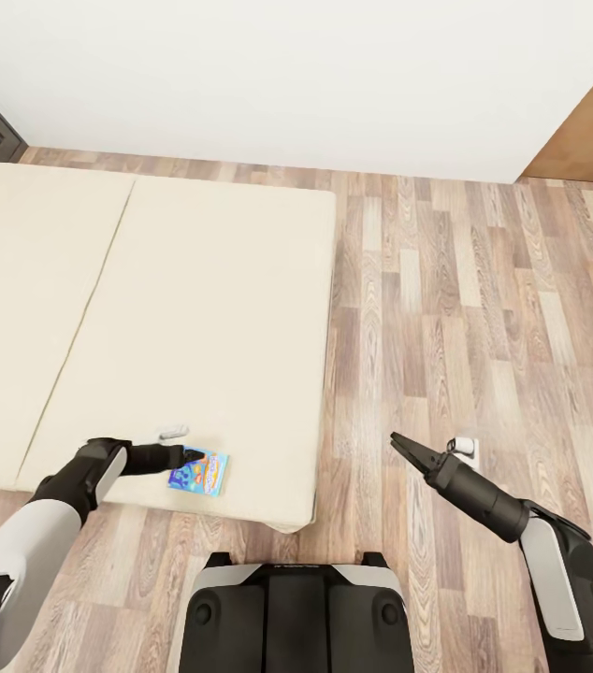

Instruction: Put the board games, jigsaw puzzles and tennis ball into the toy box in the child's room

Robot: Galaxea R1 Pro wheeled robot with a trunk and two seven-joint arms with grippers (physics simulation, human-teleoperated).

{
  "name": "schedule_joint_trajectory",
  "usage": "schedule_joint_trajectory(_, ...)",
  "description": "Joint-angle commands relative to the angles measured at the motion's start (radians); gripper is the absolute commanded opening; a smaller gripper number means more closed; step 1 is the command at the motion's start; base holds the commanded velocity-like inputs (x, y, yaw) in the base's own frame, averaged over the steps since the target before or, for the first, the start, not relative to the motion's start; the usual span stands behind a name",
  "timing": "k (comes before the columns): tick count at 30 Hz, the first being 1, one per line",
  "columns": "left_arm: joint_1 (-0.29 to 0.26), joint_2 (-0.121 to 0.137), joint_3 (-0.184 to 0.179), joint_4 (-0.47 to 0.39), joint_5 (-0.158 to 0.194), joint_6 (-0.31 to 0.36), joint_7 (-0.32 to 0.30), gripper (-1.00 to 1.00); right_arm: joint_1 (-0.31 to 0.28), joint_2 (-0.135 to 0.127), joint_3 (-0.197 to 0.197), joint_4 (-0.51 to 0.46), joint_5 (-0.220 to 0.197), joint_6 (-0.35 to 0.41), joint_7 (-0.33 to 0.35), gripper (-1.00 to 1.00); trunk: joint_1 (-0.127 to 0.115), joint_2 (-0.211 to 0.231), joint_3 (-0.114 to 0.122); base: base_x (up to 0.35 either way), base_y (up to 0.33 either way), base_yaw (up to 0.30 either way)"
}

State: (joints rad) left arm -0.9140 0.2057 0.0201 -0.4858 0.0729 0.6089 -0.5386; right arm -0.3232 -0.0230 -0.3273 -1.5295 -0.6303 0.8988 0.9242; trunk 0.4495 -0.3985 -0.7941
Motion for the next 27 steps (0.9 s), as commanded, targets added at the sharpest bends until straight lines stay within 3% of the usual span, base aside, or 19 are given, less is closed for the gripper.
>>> schedule_joint_trajectory(1,0.0,0.003,0.007,-0.001,0.008,0.015,-0.006,1.0,0.0,0.001,-0.001,0.0,-0.004,0.009,-0.001,1.0,0.001,-0.001,-0.001,0.0,0.0,0.0)
schedule_joint_trajectory(10,0.0,0.007,0.015,-0.001,0.009,0.062,-0.021,1.0,0.0,0.0,0.002,0.0,0.016,-0.001,-0.033,1.0,0.001,-0.001,-0.001,0.0,0.0,0.0)
schedule_joint_trajectory(27,0.0,0.008,0.013,0.0,0.008,0.062,-0.014,1.0,0.0,-0.001,0.002,0.0,0.018,-0.001,-0.036,1.0,0.001,-0.001,-0.001,0.0,0.0,0.0)
